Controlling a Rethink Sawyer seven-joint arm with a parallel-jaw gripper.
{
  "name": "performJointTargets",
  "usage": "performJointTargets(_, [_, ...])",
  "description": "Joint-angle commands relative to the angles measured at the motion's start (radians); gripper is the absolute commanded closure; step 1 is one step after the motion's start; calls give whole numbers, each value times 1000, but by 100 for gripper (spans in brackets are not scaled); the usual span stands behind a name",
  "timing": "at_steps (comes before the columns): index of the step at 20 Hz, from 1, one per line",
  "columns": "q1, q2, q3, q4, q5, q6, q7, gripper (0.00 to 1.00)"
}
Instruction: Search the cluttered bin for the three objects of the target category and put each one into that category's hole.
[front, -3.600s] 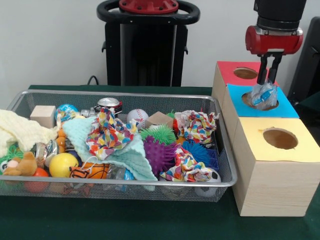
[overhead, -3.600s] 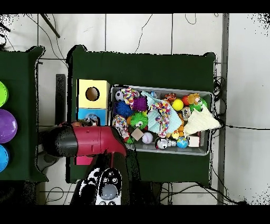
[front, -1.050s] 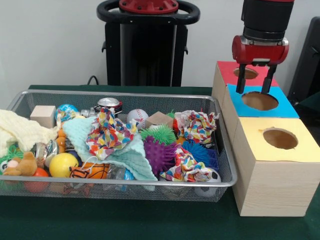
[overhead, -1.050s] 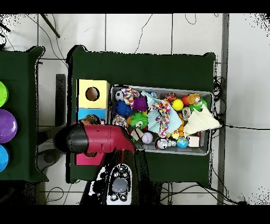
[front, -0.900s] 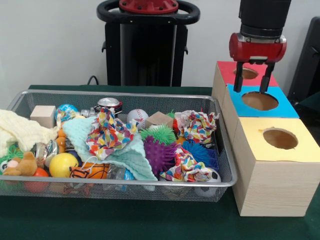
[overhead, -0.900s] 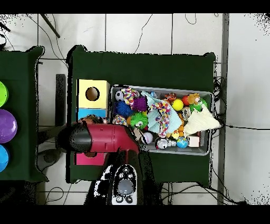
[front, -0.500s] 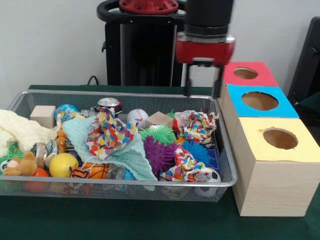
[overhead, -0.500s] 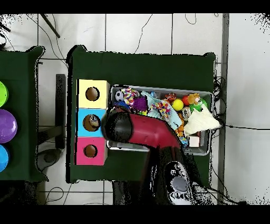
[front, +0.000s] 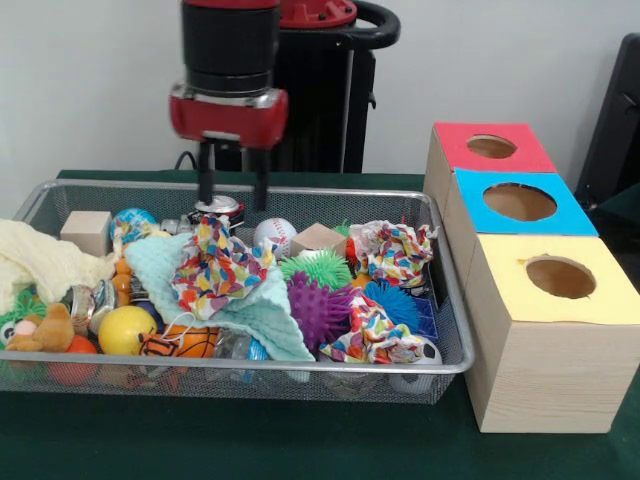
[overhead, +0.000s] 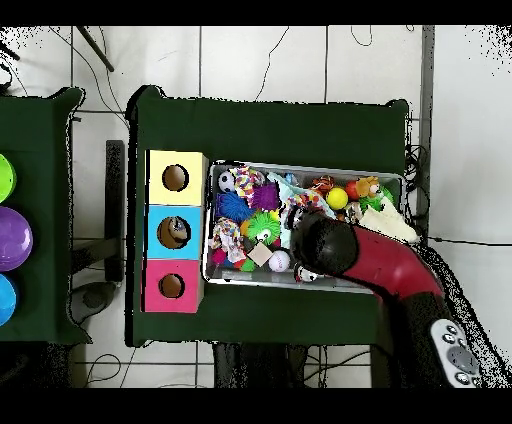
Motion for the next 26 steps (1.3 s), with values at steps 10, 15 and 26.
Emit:
performJointTargets(10, [-189, 139, 264, -121, -186, 136, -228, 0])
performJointTargets(15, [-141, 138, 255, -168, -205, 143, -151, 0])
performJointTargets(26, [-60, 159, 272, -335, -198, 233, -120, 0])
